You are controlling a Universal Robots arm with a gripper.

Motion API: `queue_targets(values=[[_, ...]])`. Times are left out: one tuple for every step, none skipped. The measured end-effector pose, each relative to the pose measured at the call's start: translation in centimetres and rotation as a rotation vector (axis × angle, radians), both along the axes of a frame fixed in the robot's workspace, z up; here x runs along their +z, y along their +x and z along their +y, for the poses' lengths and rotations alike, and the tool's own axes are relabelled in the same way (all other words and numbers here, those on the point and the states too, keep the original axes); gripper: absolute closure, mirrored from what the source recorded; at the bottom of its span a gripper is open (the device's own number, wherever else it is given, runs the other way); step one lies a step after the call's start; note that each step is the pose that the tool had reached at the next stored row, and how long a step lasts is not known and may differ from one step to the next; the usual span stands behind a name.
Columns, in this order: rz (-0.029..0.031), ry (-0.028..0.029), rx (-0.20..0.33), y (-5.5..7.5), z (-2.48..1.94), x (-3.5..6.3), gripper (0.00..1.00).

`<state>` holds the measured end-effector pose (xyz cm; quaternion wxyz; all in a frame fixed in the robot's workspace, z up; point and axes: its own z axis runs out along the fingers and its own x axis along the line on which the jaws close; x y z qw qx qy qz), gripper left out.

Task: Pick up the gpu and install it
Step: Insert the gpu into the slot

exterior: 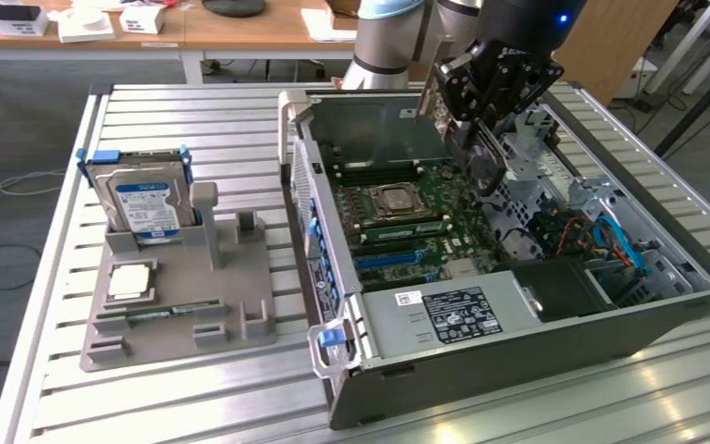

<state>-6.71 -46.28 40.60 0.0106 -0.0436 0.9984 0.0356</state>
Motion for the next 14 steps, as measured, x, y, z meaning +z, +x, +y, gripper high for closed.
queue_targets(values=[[0.0000,-0.0001,0.018,0.00,0.00,-0.01,0.73],[0.0000,0.0000,0.036,0.00,0.00,-0.03,0.73],[0.0000,-0.0001,0.056,0.00,0.00,-0.05,0.73],[0.0001,0.0000,0.073,0.00,0.00,-0.06,0.73],[0.0000,-0.0001,0.091,0.00,0.00,-0.08,0.73],[0.0000,0.0000,0.109,0.00,0.00,-0.09,0.73],[0.0000,0.0000,0.128,0.00,0.00,-0.11,0.73],[0.0000,0.0000,0.145,0.00,0.00,-0.13,0.73],[0.0000,0.0000,0.164,0.00,0.00,-0.14,0.73],[0.0000,0.0000,0.183,0.00,0.00,-0.16,0.73],[0.0000,0.0000,0.201,0.00,0.00,-0.18,0.73],[0.0000,0.0000,0.218,0.00,0.00,-0.20,0.73],[0.0000,0.0000,0.236,0.00,0.00,-0.22,0.73],[0.0000,0.0000,0.255,0.00,0.00,-0.24,0.73]])
